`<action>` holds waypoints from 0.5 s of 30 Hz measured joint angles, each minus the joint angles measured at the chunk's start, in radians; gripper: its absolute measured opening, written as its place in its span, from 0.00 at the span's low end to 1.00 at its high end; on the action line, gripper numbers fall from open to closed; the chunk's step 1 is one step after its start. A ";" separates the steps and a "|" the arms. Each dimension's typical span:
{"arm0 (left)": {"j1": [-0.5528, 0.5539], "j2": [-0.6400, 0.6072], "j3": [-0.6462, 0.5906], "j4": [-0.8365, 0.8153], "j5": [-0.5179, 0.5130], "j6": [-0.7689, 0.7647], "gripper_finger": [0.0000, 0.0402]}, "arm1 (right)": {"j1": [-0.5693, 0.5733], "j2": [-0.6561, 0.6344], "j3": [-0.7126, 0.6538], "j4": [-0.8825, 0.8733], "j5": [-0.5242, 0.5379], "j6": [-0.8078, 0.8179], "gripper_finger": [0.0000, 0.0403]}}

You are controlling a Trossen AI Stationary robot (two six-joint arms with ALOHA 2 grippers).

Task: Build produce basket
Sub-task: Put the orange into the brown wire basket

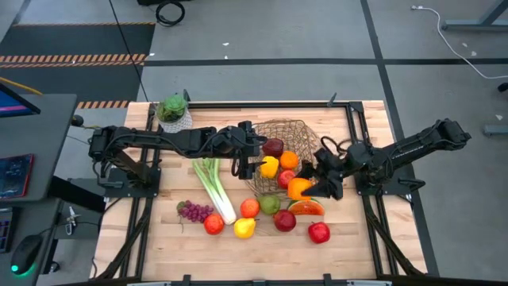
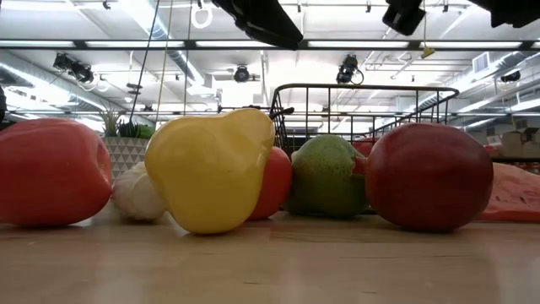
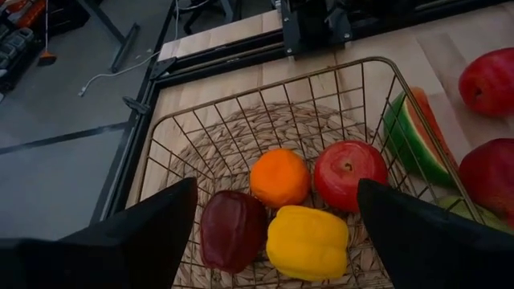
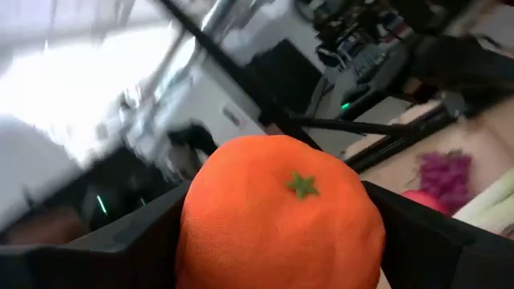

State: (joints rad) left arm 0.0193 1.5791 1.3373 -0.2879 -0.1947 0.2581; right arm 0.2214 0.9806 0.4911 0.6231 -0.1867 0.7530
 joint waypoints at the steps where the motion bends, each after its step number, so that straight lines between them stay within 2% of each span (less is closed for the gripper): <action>1: 0.000 0.000 0.000 0.000 0.000 0.000 0.87 | -0.001 0.000 0.000 -0.020 -0.020 -0.069 0.83; 4: 0.000 0.000 0.000 0.000 0.000 0.000 0.87 | -0.008 0.000 0.000 -0.092 -0.066 -0.304 0.83; 9: 0.001 -0.001 0.000 -0.004 0.000 0.000 0.87 | -0.028 0.000 0.000 -0.211 -0.055 -0.648 0.83; 12: 0.001 -0.001 0.000 -0.011 -0.004 -0.004 0.87 | -0.058 0.000 0.000 -0.229 0.013 -0.789 0.84; 15: 0.001 -0.001 0.000 -0.018 -0.011 -0.003 0.87 | -0.108 0.000 0.000 -0.216 0.182 -0.783 0.85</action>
State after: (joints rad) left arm 0.0204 1.5780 1.3373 -0.3064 -0.2058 0.2550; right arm 0.1131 0.9802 0.4914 0.4076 -0.0042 -0.0296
